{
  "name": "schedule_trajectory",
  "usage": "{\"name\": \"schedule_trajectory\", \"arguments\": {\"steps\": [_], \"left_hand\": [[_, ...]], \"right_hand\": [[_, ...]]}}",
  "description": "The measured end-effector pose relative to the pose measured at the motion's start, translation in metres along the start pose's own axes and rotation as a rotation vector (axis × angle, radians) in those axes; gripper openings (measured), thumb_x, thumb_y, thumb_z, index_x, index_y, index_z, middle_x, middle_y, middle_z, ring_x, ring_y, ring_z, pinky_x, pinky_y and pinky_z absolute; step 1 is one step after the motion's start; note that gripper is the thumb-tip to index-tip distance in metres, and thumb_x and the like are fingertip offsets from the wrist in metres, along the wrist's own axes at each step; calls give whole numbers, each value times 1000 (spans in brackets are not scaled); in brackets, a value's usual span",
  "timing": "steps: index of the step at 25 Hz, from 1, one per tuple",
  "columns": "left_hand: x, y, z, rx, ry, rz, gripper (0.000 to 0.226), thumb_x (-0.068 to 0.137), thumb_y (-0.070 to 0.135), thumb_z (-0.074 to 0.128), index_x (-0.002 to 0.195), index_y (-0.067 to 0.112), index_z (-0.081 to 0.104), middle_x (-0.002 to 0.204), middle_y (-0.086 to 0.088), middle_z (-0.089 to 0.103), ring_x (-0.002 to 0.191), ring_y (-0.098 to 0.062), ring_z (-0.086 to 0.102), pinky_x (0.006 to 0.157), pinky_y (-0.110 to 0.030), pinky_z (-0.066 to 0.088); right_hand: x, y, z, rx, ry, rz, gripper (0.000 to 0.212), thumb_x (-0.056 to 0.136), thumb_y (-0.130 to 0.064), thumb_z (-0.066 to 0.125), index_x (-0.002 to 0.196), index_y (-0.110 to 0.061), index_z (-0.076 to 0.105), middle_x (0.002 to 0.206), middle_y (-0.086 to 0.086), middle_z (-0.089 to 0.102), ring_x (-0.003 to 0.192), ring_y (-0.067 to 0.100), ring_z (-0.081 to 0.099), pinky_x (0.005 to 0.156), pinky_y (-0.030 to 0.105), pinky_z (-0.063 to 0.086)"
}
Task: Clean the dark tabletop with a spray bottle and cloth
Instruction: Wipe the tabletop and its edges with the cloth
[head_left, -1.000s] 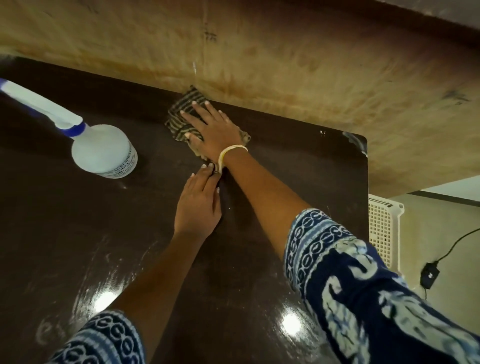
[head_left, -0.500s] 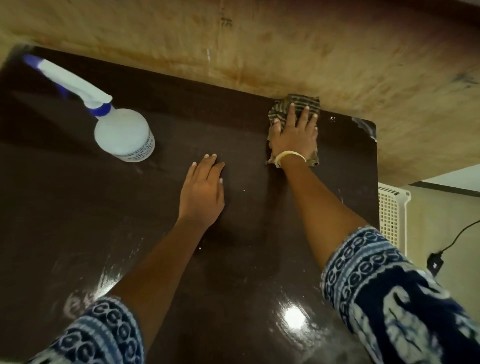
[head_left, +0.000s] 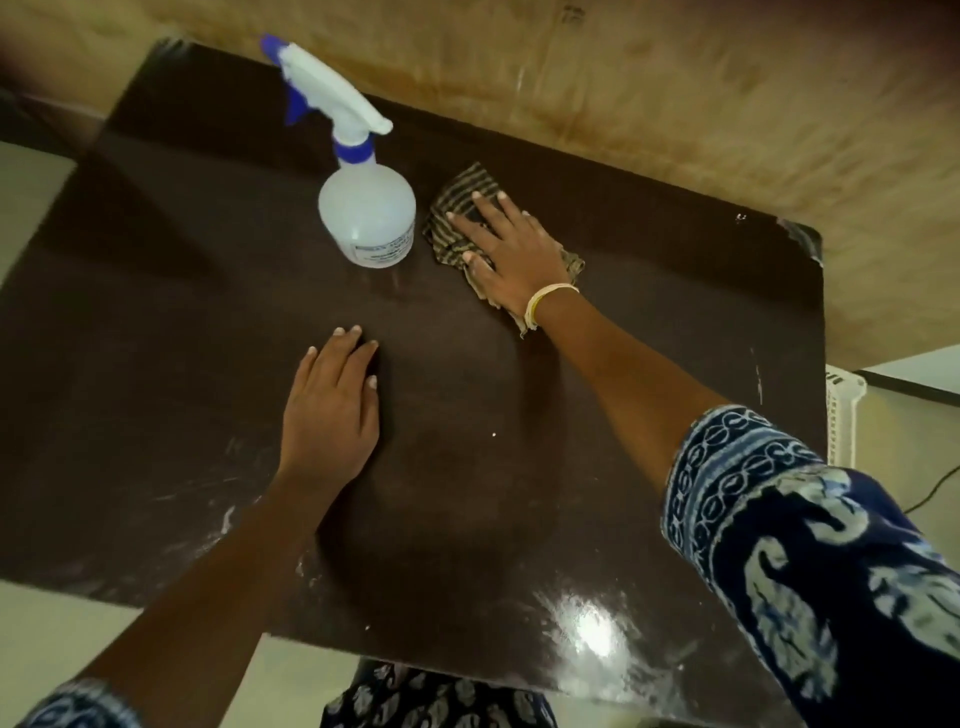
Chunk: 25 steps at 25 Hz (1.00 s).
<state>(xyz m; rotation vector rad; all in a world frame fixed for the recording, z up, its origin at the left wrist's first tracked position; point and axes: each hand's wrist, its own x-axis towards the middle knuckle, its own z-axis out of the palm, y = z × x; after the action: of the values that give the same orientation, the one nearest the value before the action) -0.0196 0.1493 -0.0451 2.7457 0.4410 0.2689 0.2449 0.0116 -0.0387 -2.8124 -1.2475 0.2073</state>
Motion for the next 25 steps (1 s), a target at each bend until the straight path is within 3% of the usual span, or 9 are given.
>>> {"name": "schedule_trajectory", "arguments": {"steps": [5, 14, 18, 25], "left_hand": [[-39, -23, -17, 6, -39, 63, 46, 98, 22, 37, 137, 4, 52, 147, -14, 47, 141, -28, 38, 118, -44, 26], [-161, -53, -47, -14, -22, 9, 47, 100, 26, 32, 135, 3, 53, 145, -16, 49, 139, -31, 41, 116, -46, 29], [-206, -89, -70, 31, -11, 69, 46, 102, 25, 32, 134, 1, 54, 144, -18, 50, 137, -33, 43, 115, -46, 29], [-238, -164, -104, 63, -24, -54, 45, 101, 20, 40, 140, -1, 46, 150, -20, 42, 141, -36, 36, 114, -50, 32]], "right_hand": [[-56, -43, 12, -22, 24, 0, 52, 99, -44, 30, 151, -39, 24, 162, 0, 18, 150, 27, 11, 117, 46, 19], [-154, -135, 31, -16, 27, -32, 51, 100, -43, 29, 151, -39, 23, 162, 0, 18, 150, 27, 10, 118, 46, 17], [-190, -172, 40, -25, 22, 14, 52, 101, -44, 26, 152, -40, 18, 162, 1, 15, 150, 27, 8, 119, 45, 15], [-213, -246, 52, -2, 17, 176, 54, 101, -46, 25, 153, -40, 14, 163, 1, 11, 150, 28, 6, 121, 44, 11]]}}
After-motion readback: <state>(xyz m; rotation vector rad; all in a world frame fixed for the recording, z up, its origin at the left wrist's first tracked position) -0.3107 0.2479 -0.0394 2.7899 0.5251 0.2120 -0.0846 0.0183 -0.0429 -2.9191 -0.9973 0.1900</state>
